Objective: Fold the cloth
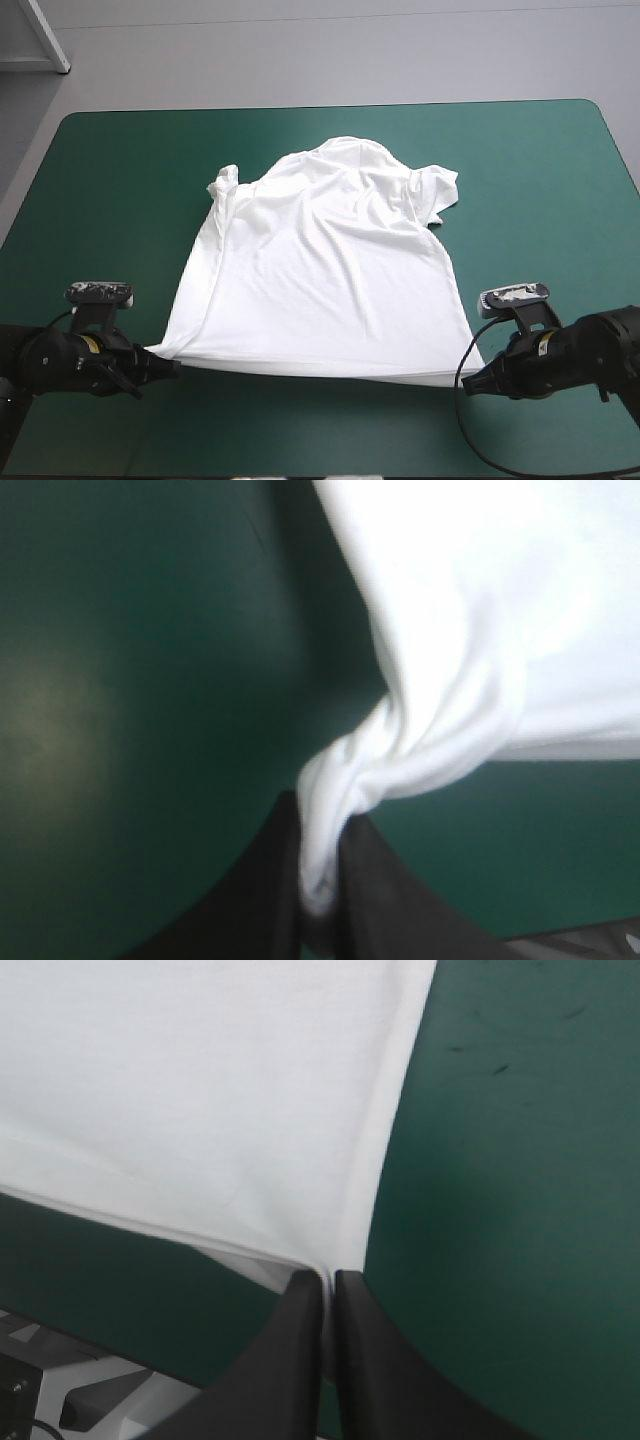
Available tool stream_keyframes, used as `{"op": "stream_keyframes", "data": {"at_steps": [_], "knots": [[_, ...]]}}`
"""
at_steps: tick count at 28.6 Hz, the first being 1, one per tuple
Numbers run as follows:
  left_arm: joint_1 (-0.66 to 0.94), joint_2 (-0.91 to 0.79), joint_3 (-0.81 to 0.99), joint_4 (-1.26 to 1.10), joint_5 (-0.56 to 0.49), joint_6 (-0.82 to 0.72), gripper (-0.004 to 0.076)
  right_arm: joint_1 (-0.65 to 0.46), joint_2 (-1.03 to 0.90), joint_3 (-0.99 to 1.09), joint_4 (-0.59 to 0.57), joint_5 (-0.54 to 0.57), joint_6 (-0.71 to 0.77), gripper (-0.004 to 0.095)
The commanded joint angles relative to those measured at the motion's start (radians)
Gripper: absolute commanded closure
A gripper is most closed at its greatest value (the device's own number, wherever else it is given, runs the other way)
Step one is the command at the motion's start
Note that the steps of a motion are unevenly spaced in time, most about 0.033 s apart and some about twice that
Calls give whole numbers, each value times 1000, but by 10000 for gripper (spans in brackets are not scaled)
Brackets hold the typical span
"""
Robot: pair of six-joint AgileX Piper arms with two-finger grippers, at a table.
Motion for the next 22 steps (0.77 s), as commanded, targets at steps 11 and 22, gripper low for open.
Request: {"op": "stream_keyframes", "data": {"at_steps": [11,22], "knots": [[3,-128,97,-29,44,3,705,182,-40,45,36,-14,85,920],[3,-152,97,-52,44,97,205,180,-40,56,-14,-16,82,492]]}}
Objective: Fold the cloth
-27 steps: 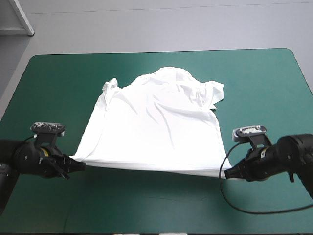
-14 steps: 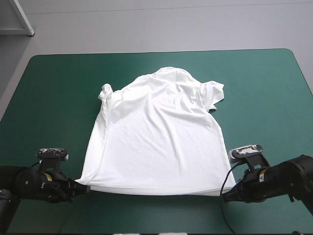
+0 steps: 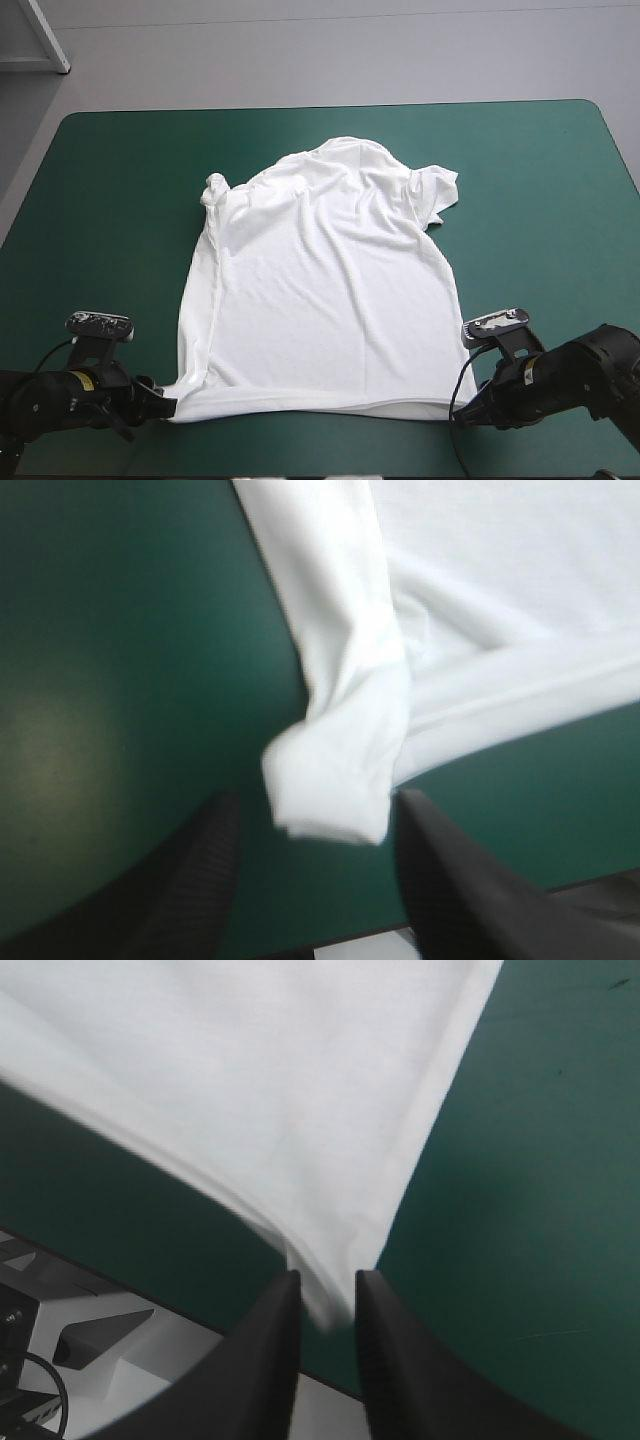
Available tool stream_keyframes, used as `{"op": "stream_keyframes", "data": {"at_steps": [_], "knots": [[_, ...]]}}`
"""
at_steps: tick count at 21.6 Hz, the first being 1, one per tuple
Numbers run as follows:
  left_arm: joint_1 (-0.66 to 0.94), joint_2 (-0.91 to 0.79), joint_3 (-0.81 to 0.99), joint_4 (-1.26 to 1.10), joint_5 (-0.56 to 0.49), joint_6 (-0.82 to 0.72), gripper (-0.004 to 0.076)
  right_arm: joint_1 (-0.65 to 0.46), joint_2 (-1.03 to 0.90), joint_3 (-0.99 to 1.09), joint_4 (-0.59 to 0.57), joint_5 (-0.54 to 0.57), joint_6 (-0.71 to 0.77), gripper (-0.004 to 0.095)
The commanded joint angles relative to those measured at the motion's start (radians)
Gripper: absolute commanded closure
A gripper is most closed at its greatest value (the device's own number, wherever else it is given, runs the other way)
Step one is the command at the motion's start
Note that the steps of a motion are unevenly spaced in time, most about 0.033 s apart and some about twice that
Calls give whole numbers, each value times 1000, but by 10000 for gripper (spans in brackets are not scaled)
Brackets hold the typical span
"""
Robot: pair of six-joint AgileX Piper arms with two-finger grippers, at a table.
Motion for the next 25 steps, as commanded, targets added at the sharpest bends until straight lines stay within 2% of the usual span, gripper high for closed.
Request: {"op": "stream_keyframes", "data": {"at_steps": [1,3,6,8,10,12,14,18,25], "knots": [[3,-2,-26,-28,43,-1,153,4,-8,-21,1,-11,-2,397],[3,-2,-28,-11,33,-1,115,4,-8,-21,-22,-27,0,207],[3,7,-62,40,-43,-1,115,4,-8,-64,-126,-100,8,193],[3,64,-166,83,-76,-1,115,4,-8,-157,-195,-191,17,193],[3,134,-291,105,-34,-1,115,4,-8,-259,-237,-232,35,193],[3,202,-435,137,44,-1,124,4,-8,-344,-259,-225,56,193],[3,205,-506,108,42,-10,132,4,-8,-381,-260,-195,56,193],[3,188,-471,22,42,-5,134,4,-7,-355,-257,-158,56,193],[3,114,-137,-44,42,28,201,4,-7,-319,-232,-127,56,193]]}}
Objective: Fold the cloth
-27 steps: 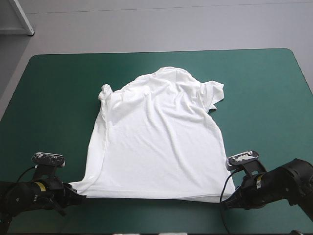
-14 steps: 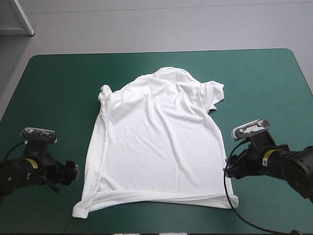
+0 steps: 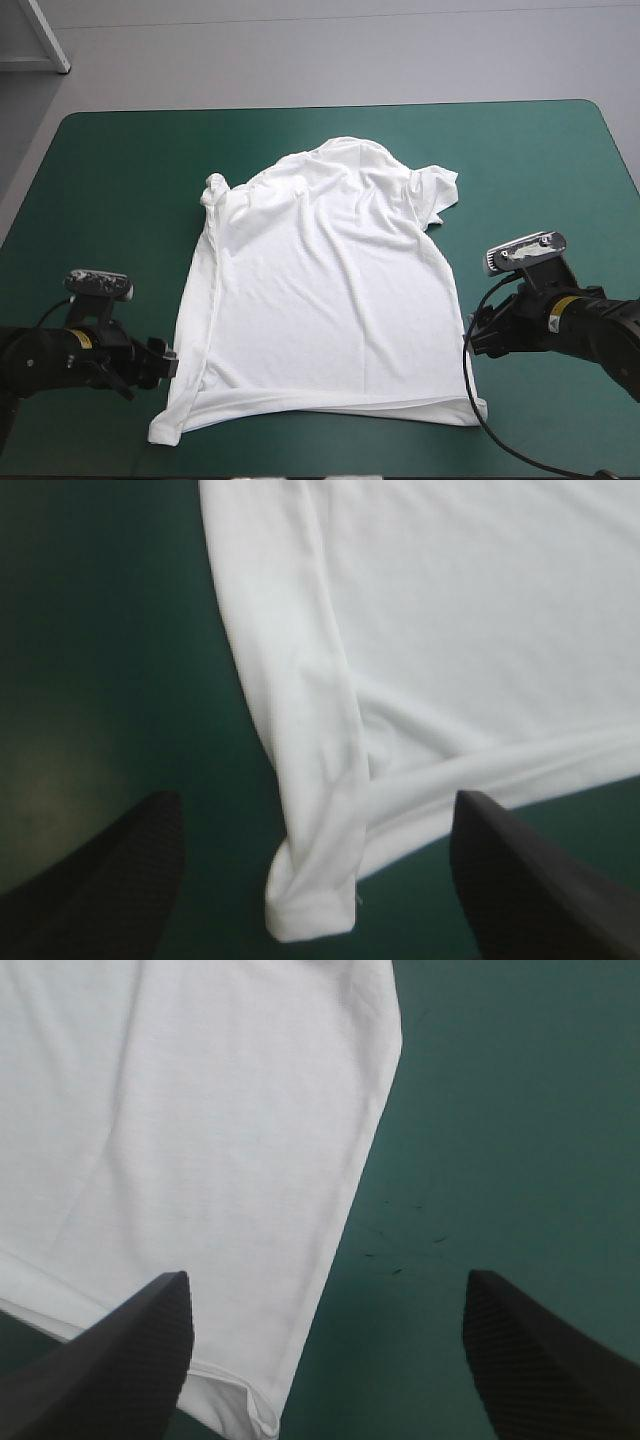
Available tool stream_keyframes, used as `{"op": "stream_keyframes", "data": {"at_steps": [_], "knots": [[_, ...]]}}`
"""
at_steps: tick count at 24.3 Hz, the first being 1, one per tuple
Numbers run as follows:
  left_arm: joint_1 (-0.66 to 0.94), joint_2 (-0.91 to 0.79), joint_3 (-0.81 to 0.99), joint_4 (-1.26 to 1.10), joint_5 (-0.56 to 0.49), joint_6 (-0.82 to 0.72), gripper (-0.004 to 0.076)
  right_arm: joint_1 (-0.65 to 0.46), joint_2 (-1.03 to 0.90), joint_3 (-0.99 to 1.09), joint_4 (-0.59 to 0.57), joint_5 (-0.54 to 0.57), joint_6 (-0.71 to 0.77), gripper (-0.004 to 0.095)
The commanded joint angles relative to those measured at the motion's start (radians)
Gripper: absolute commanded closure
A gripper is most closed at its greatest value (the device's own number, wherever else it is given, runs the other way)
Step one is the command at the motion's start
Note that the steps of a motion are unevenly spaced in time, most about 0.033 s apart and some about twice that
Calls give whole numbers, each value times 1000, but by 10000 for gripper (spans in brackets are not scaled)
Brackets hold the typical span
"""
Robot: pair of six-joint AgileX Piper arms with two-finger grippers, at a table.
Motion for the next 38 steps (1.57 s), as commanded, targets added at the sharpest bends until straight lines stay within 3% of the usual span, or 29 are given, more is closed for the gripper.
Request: {"op": "stream_keyframes", "data": {"at_steps": [1,9,17,22,24,25,26,31,38], "knots": [[3,-23,96,-37,41,21,201,4,-7,-20,-3,-42,-1,193],[3,-25,304,-29,30,62,201,4,-7,-20,0,-44,-4,193],[1,81,337,-11,-139,97,211,4,-7,53,-5,-57,-9,193],[-6,314,337,-34,-153,127,379,4,-7,67,-5,-28,19,193],[-30,321,337,-40,-196,129,540,4,-7,68,9,6,52,193],[-42,309,337,-43,-221,127,664,4,-7,68,33,17,52,193],[-43,300,329,-45,-239,127,702,4,-7,69,58,15,52,193],[-43,238,224,-47,-279,92,705,4,1,69,164,1,76,233],[-43,213,50,-31,-176,90,705,4,62,187,255,-65,71,352]]}}
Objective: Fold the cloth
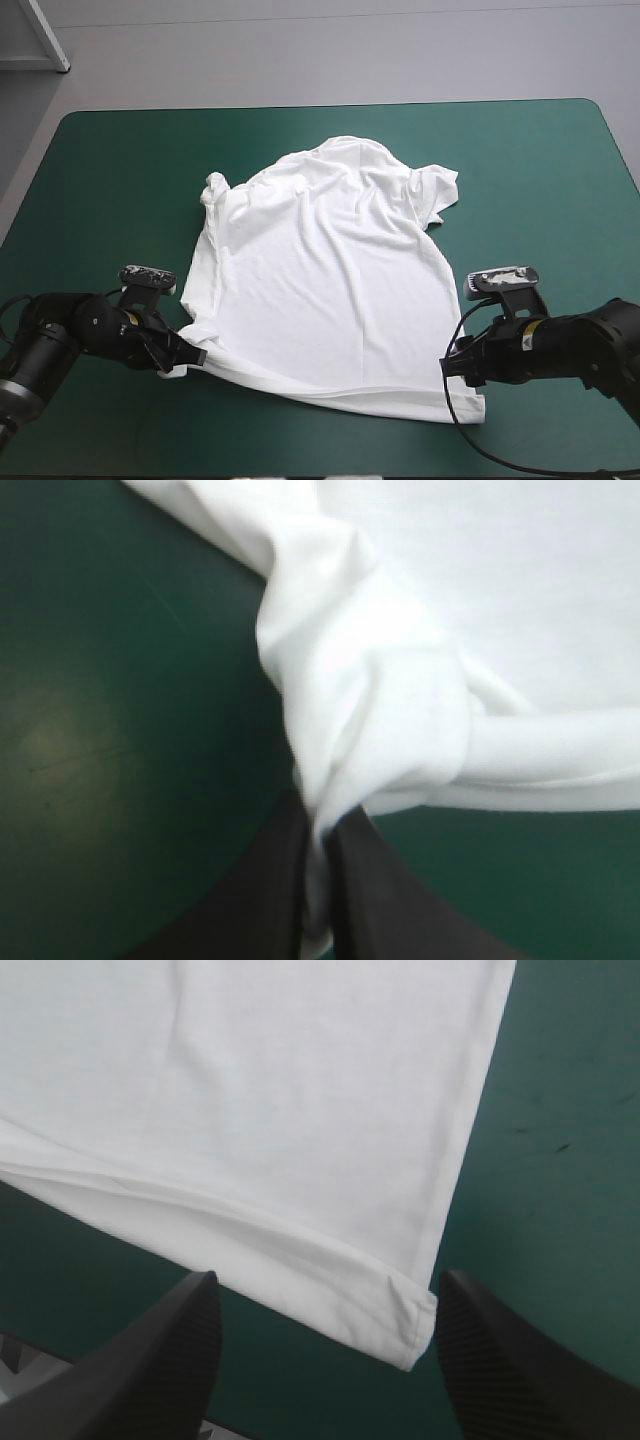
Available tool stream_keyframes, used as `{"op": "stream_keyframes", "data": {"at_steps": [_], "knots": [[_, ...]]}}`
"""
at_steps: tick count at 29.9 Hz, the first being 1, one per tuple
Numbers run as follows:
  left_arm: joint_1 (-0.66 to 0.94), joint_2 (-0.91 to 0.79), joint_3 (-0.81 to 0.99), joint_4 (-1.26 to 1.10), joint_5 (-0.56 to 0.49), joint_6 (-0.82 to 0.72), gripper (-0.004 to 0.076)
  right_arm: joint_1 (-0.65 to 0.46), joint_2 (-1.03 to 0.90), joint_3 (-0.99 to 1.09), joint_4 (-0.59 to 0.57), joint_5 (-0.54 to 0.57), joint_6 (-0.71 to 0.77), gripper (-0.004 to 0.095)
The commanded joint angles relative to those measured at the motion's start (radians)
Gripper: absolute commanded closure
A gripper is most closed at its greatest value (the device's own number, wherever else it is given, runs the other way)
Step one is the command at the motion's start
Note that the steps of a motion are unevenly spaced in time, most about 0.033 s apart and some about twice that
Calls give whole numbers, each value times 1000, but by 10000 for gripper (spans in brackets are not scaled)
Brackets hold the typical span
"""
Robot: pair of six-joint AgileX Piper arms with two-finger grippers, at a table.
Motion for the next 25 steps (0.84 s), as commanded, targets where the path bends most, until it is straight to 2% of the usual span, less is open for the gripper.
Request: {"op": "stream_keyframes", "data": {"at_steps": [1,5,13,16,18,21,25], "knots": [[-5,-18,-90,-5,43,1,705,3,31,68,42,-81,-7,351],[-5,-18,-117,-5,43,13,705,3,65,181,42,-151,-7,353],[-5,-18,-117,-14,28,22,705,3,72,307,108,-163,-33,356],[-5,-18,-117,-16,28,22,705,3,72,348,138,-227,-61,381],[-5,-18,-117,-16,28,22,705,3,73,360,138,-268,-64,446],[-5,-18,-117,-16,30,22,705,3,73,374,147,-337,-91,606],[-5,-18,-117,-12,30,24,705,3,73,375,145,-439,-139,890]]}}
